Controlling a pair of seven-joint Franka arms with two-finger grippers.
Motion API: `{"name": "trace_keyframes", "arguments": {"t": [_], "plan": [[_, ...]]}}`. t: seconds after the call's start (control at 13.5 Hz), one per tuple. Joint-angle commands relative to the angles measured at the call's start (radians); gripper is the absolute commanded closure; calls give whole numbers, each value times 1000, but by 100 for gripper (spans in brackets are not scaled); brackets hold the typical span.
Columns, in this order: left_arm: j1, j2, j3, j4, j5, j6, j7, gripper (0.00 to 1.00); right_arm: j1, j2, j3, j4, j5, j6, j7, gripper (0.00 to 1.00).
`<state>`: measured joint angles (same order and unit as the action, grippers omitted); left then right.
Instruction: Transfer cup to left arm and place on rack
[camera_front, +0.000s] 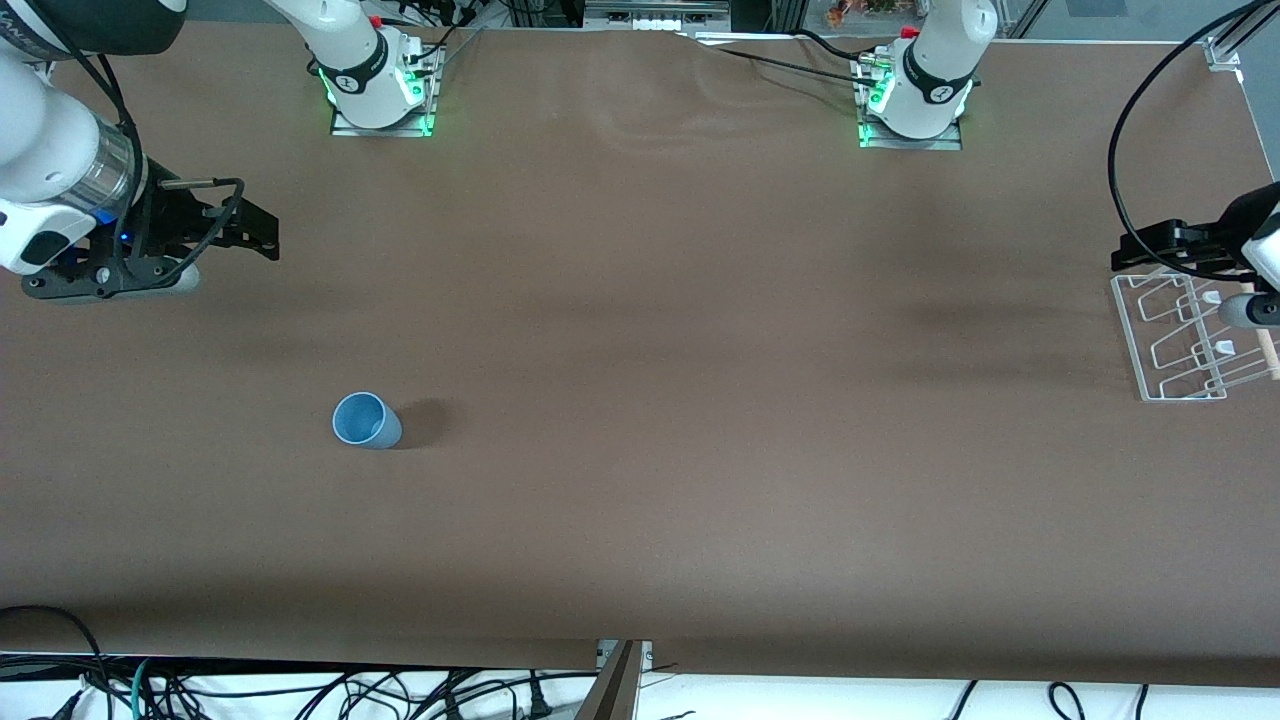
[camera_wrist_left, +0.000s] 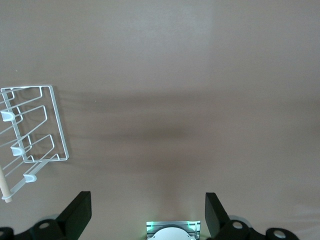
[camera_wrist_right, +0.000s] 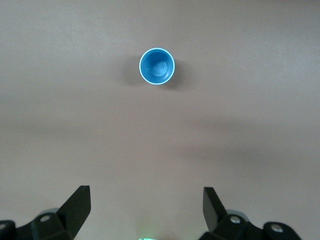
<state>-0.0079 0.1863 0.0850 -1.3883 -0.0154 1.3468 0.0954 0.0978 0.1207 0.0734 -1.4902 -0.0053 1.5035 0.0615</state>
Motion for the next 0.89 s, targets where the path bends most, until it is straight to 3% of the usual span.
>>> {"name": "trace_keyframes", "arguments": {"t": [0.0,0.22,0.81], "plan": [[-6,-30,-17,15,34,-20,6,0,-12,-36,2,-56,-18,53,-22,1],[-4,-42,-53,15,34,-15,6,0,-12,-41,2,-64,-19,70,-46,1],[-4,-24,-51,22,31,-15,0,0,-12,-36,-4,-64,-19,96,-46,1]]}}
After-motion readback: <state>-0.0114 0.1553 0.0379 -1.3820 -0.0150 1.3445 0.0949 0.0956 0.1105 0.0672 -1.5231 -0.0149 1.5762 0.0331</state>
